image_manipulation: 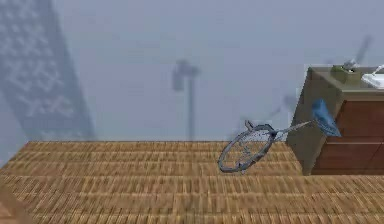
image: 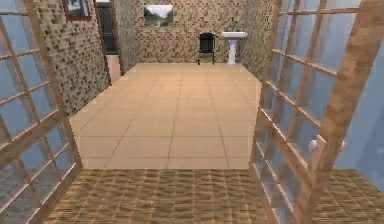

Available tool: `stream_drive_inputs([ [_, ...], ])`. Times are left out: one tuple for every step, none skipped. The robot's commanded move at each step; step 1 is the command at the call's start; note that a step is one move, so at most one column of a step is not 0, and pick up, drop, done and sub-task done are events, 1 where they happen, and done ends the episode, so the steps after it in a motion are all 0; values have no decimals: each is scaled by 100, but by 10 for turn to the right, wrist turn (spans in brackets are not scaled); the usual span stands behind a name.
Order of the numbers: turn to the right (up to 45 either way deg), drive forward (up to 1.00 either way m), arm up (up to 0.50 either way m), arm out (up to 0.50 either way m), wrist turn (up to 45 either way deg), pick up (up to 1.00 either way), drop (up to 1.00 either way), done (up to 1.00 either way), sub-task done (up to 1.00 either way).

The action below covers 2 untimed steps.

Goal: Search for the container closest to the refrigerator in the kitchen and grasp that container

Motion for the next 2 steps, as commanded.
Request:
stream_drive_inputs([
  [-150, 0, 0, 0, 0, 0, 0, 0, 0],
  [0, 100, 0, 0, 0, 0, 0, 0, 0],
])
